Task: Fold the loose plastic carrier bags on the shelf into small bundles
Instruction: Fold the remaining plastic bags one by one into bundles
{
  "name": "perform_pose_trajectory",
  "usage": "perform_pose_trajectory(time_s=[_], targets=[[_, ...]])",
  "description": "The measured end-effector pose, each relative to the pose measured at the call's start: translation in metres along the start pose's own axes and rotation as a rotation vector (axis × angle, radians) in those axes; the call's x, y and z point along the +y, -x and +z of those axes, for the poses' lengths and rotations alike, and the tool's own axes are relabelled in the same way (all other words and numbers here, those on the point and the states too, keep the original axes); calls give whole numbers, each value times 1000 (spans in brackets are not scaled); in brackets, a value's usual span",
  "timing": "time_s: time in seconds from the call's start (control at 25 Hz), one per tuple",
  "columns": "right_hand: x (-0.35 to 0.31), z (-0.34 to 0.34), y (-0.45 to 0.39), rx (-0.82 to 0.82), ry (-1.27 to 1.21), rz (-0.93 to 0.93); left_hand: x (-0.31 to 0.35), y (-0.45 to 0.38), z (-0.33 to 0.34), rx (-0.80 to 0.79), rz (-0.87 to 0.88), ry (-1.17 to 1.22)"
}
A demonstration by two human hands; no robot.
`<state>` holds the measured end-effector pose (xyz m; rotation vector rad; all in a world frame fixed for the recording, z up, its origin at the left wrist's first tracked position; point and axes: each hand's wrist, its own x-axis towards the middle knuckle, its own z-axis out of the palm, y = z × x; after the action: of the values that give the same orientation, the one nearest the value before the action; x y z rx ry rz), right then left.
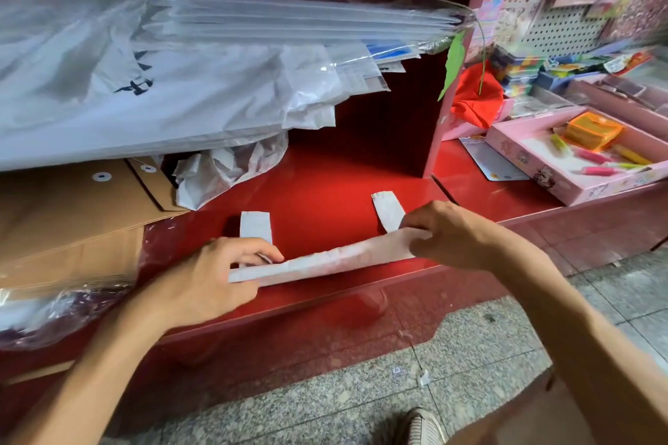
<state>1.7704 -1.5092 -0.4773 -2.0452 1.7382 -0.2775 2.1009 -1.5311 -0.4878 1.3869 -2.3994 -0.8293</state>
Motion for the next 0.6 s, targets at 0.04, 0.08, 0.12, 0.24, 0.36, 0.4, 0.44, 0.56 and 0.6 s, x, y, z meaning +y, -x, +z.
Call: perform_pose_trajectory(time_s=[0.04, 0.08, 0.12, 0.24, 0.36, 0.4, 0.44, 0.56, 0.6], targets=[[5, -3, -2, 33, -108, 21, -4, -2, -2, 19, -24, 88], [8, -5, -3, 94, -248, 46, -8, -4, -2, 24, -57, 135], [10, -6, -4, 176, -416, 73, -11, -7, -2, 38, -107, 163], [13, -1, -11, 328, -866, 227, -21, -18, 6, 209, -309, 347], [22, 9, -17, 159, -717, 363, -28, -27, 17, 224, -403, 467], [24, 13, -18, 145, -605, 360, -29, -28, 21, 223, -402, 440], [25, 16, -18, 181, -457, 344, -28, -29, 24, 240, -389, 379], [17, 31, -14, 477, 85, 161, -15, -24, 26, 389, -181, 57], [11, 36, -13, 480, 192, 73, -12, -23, 27, 364, -35, -25]])
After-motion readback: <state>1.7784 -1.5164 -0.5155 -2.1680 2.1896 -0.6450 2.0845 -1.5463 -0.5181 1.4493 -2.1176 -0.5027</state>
